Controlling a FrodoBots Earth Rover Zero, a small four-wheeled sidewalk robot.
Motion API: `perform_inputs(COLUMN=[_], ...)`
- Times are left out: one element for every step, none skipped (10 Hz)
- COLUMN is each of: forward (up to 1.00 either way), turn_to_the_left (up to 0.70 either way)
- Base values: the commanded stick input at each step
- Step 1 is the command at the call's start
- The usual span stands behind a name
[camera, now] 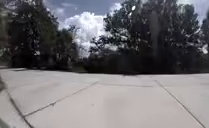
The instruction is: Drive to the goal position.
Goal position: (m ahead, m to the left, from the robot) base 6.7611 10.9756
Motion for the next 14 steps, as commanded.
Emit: perform_inputs(forward=[0.85, 0.85, 0.85, 0.85, 0.85, 0.85, 0.85, 0.85, 0.85, 0.85, 0.85, 0.85, 0.85, 0.85], turn_to_the_left=[0.34, 0.34, 0.34, 0.34, 0.34, 0.29, 0.1, 0.0, 0.0, 0.05, 0.18, 0.28, 0.33, 0.34])
